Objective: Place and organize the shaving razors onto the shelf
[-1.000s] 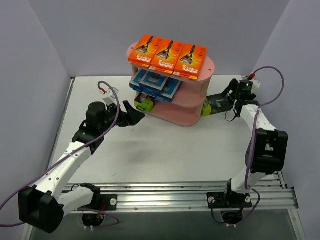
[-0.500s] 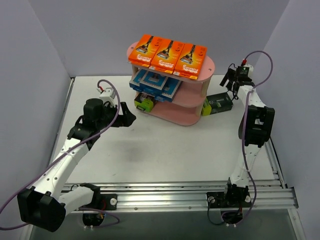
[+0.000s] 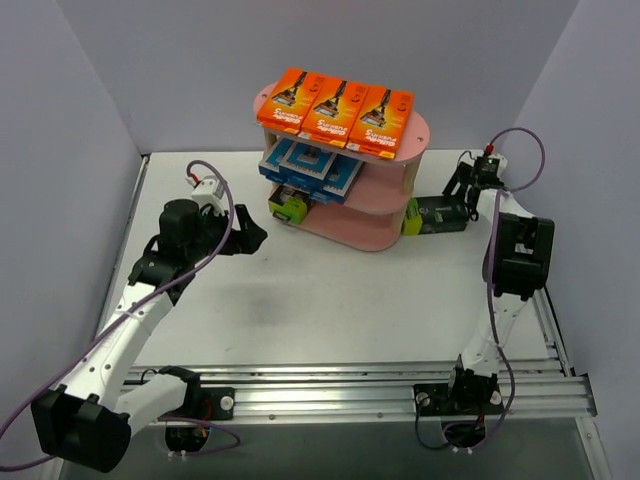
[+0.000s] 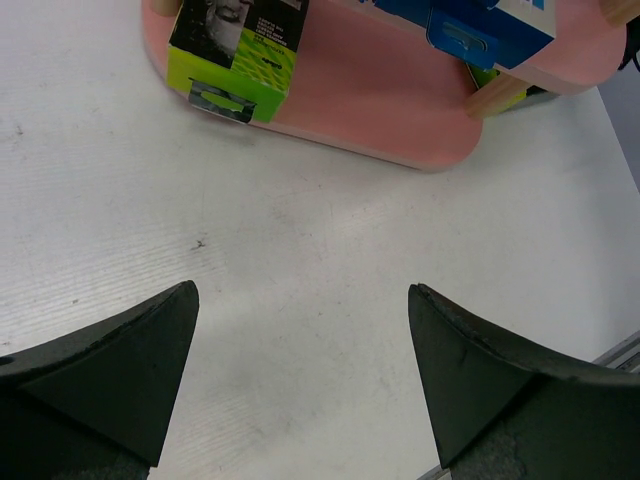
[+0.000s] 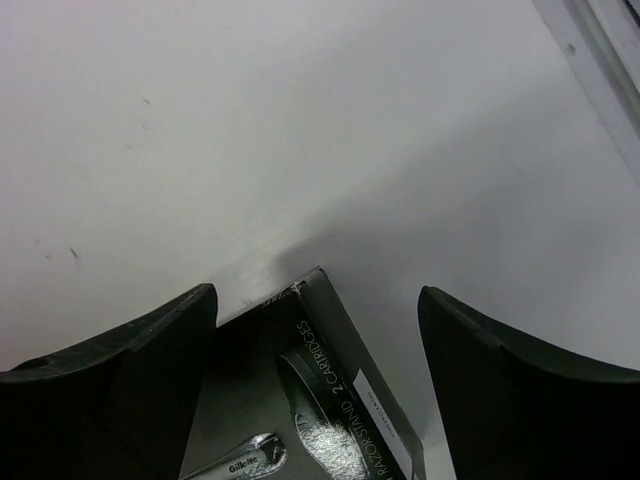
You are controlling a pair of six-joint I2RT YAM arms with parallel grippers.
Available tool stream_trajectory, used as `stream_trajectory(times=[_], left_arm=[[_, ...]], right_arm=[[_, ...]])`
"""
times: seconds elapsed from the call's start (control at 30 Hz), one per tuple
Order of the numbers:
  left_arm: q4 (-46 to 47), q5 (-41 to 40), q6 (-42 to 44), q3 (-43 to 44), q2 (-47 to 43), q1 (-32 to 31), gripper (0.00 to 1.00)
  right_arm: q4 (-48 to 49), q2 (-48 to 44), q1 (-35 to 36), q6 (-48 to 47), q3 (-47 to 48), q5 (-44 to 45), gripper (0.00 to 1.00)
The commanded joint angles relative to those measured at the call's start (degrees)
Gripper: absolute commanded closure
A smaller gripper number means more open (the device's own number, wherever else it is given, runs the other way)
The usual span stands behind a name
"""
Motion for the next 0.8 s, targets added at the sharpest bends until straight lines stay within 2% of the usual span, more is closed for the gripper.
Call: stream_trajectory(times=[0.0, 0.23, 0.27, 0.43, 0.53, 0.77], left_arm=[[0.0, -0.51, 1.24, 0.28, -2.74, 0.36, 0.06], [0.35, -1.48, 1.33, -0.43, -5.55, 1.06, 0.06], [0.53, -1.57, 1.33, -0.51, -5.73, 1.24, 0.06], [0.53, -2.88, 1.51, -0.78, -6.87, 2.38, 0.06], [0.53, -3.06, 1.51, -0.87, -6.96, 2.64, 0.06], [0.18, -3.85, 1.77, -0.87, -7.14, 2.73, 0.06]], right_arm=[[-7.56, -5.72, -0.2, -2.05, -8.79, 2.79, 0.24], [-6.86, -18.2, -1.69, 3.22, -23.55, 2.1, 0.27], [-6.25, -19.96, -1.69, 4.09, -25.74, -1.47, 0.28], [0.7, -29.9, 0.94, 10.69, -40.59, -5.73, 0.35], [2.72, -33.24, 3.14, 12.54, -45.7, -6.61, 0.36], [2.64, -40.89, 5.95, 13.51, -50.28, -7.84, 0.36]])
